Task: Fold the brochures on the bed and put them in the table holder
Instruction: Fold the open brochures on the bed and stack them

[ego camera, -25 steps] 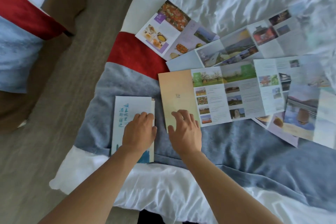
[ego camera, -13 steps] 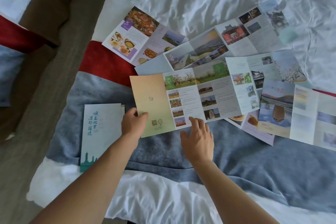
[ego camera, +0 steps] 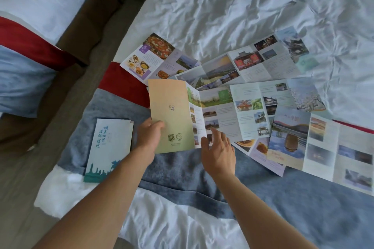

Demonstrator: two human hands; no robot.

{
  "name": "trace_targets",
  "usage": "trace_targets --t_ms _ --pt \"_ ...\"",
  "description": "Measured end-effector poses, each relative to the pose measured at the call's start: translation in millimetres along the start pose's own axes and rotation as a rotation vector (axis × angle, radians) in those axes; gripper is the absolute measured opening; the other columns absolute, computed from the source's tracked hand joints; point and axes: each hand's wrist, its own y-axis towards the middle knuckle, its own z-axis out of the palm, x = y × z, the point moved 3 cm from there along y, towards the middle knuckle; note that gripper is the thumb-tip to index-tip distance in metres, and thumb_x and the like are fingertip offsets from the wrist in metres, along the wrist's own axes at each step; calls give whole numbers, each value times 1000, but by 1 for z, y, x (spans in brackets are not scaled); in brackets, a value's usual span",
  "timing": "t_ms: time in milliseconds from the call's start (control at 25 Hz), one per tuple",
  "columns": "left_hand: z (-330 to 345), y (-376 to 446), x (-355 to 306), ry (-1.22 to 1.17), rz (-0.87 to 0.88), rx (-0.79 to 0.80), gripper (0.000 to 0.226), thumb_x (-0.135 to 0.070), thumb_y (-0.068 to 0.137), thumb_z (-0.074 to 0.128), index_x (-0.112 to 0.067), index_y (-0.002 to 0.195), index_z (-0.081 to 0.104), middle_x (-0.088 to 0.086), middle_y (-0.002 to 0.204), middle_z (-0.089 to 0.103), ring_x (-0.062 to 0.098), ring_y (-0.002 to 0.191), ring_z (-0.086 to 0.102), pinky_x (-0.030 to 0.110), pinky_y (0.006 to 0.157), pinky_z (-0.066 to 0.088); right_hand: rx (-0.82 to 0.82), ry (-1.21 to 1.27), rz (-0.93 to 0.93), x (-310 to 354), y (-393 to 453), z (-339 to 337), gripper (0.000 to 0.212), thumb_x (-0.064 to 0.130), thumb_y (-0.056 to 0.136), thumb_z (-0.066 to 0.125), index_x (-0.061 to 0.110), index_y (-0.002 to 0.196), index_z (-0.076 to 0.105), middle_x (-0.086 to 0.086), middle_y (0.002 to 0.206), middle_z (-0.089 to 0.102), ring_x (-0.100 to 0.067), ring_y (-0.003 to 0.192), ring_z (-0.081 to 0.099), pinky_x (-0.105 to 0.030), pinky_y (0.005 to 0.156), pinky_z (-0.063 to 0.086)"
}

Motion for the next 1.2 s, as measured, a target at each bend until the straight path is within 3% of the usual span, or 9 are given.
trace_targets --t_ms 200,400,600,760,880,1000,1120,1200 --pt "45 -10 9 94 -8 61 8 -12 88 59 -15 90 66 -3 85 69 11 75 62 23 51 42 -12 -1 50 -40 7 -28 54 50 100 39 21 145 42 -4 145 51 -25 132 46 -46 108 40" --pt "95 6 13 230 -19 93 6 -17 85 63 -12 86 66 1 87 69 22 82 63 34 72 51 -4 -9 117 -66 22 -35 68 65 92 36 23 145 40 -1 139 53 -22 124 48 -44 103 41" --pt "136 32 10 424 9 130 15 -23 85 63 -15 75 56 0 76 64 21 70 60 30 59 42 -25 15 206 -78 49 -24 82 75 86 33 20 147 37 -6 143 49 -25 125 47 -44 101 41" --pt "159 48 7 495 86 153 13 -25 85 65 -26 92 54 -8 87 63 11 73 61 26 54 40 -38 -29 248 -78 77 -9 95 83 82 29 21 154 28 -8 156 37 -28 140 36 -49 111 35" --pt "171 52 15 450 89 192 25 -25 87 64 -27 107 49 -8 99 62 7 78 60 23 54 39 -25 18 313 -77 90 3 90 76 86 39 20 154 25 -8 152 40 -27 136 39 -46 108 37" --pt "173 59 20 383 44 163 28 -20 89 61 -20 115 51 -5 96 63 15 82 62 28 62 41 -46 23 325 -81 97 9 81 65 89 48 19 152 27 -7 144 47 -26 129 46 -45 104 41" --pt "171 61 19 374 55 197 9 -10 88 53 -14 91 61 -1 82 66 23 75 62 29 58 41 -65 43 304 -83 98 7 77 61 90 50 19 151 29 -6 139 50 -26 125 49 -45 102 41" --pt "168 60 16 348 60 215 15 -5 87 47 -13 83 59 3 80 67 25 70 61 29 56 42 -77 53 292 -85 97 3 77 61 89 51 19 151 30 -6 140 49 -26 126 47 -46 102 42"
